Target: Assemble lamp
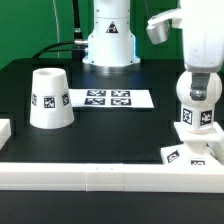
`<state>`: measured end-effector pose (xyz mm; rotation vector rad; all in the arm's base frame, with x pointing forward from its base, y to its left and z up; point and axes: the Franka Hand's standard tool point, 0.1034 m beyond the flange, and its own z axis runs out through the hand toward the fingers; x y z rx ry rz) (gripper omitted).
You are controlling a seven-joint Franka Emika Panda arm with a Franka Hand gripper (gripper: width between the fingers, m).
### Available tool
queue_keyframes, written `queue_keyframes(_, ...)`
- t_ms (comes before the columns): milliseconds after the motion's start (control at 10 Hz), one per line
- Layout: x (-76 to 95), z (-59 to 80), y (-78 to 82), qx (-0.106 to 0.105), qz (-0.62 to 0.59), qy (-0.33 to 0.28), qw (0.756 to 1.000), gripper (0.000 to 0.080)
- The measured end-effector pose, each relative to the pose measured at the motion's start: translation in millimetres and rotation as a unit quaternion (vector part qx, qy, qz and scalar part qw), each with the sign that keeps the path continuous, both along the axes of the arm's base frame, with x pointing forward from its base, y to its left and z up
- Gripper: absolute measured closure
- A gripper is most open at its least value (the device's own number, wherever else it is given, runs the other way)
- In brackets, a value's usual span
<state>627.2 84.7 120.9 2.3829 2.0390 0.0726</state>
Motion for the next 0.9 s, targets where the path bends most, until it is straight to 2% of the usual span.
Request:
queue_keyframes(400, -1.8, -3.5, 4.2, -0.005, 0.052, 0.002, 0.999, 0.01)
queue_keyframes(500, -1.6, -3.6, 3.2, -0.005, 0.05, 0.002, 0.999, 0.0226)
queue_keyframes(900, -1.6, -3.7, 2.5, -0.005, 0.034, 0.002, 0.999, 0.0223)
